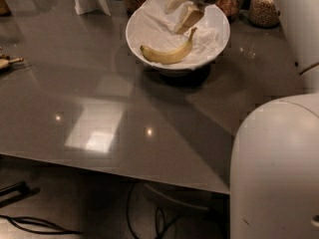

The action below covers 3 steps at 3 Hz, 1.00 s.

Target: Pick banana from white bowl

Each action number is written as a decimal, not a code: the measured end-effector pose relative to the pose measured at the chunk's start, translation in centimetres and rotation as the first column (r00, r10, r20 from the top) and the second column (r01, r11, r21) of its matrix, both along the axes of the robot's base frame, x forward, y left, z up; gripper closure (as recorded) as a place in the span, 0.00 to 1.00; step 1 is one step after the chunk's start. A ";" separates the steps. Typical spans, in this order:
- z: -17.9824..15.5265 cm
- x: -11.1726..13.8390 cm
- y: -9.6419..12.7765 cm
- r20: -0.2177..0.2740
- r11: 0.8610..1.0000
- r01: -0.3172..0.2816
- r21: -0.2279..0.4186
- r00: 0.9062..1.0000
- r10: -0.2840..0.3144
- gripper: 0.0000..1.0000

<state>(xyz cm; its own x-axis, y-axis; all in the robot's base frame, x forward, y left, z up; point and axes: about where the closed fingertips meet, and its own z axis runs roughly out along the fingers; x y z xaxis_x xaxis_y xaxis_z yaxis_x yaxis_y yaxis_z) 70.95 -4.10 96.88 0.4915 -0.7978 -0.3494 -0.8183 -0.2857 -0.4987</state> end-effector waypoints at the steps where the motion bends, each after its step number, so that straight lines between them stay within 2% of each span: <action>1: -2.2 0.2 -0.8 -0.054 0.999 0.033 -0.037 0.998 -0.035 0.46; 2: -4.2 0.3 -1.6 -0.103 0.993 0.075 -0.096 0.991 -0.085 0.46; 3: -5.3 0.9 -2.2 -0.128 0.983 0.123 -0.139 0.982 -0.141 0.46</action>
Offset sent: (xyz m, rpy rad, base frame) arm -0.0033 -0.0327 -0.0566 -0.1642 0.1707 -0.1343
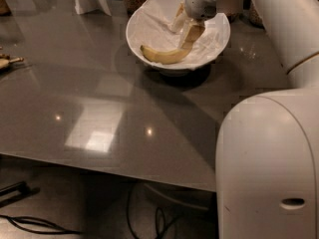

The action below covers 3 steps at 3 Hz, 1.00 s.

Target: Pick banana from white bowl

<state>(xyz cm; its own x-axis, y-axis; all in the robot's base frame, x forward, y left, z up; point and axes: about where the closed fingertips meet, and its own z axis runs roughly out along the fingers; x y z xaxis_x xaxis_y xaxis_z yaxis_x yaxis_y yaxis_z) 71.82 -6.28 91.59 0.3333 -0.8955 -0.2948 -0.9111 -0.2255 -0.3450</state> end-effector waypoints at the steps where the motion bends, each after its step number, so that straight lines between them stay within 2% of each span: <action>1: -0.5 0.9 0.4 -0.010 1.000 0.025 -0.013 1.000 -0.025 0.43; 3: -2.0 1.8 1.5 -0.040 0.999 0.038 -0.025 0.998 -0.039 0.42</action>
Offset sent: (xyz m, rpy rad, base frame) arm 0.0203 0.0059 -0.0055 -0.0386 0.0413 -0.0495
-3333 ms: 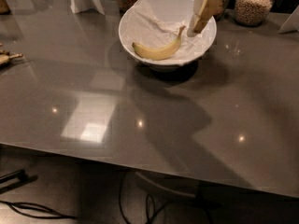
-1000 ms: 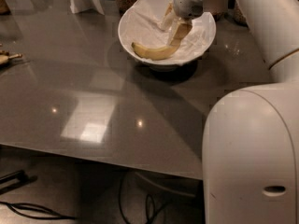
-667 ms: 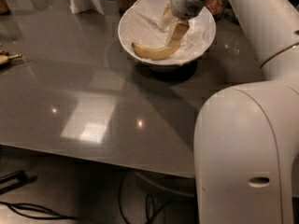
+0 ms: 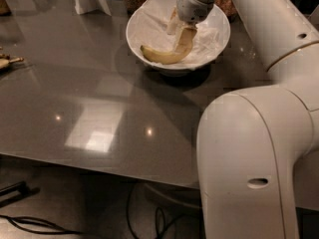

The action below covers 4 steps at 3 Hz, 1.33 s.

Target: Pick banana from white bowl

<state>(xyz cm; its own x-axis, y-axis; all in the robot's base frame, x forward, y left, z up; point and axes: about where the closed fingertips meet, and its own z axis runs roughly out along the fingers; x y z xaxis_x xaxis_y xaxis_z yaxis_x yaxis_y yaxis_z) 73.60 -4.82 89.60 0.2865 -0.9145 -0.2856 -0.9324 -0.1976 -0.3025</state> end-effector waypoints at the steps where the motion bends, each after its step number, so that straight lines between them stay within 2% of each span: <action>1: -1.6 -0.3 -0.2 -0.043 1.000 0.008 -0.018 0.999 -0.009 0.43; 2: -3.0 -0.3 -0.8 -0.077 0.999 0.023 -0.033 0.997 -0.026 0.44; 4: -4.0 0.4 -1.2 -0.088 0.999 0.033 -0.037 0.995 -0.036 0.44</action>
Offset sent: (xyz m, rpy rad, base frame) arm -0.0137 -0.0253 -0.0379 -0.0675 0.1456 -0.0385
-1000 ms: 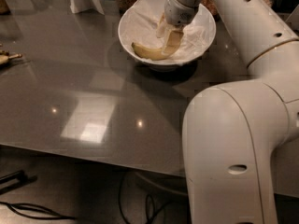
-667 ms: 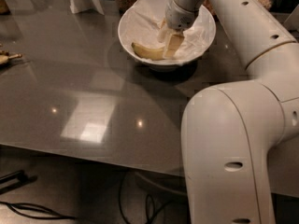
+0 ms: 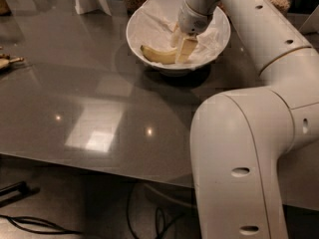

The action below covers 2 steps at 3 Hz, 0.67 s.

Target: Pick banana from white bowl

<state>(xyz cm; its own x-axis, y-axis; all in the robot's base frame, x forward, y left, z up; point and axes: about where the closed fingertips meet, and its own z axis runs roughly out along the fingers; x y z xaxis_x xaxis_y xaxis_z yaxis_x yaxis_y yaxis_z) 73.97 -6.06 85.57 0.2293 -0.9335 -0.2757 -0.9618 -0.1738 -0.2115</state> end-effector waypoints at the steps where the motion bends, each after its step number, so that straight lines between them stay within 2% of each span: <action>1: -0.2 0.7 0.1 0.009 1.000 -0.001 -0.006 1.000 0.001 0.44; 2: -0.4 1.1 0.0 0.013 1.000 0.000 -0.025 1.000 0.001 0.53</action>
Offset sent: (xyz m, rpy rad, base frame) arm 0.0109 -0.0124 0.0032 -0.0683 0.0203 0.0086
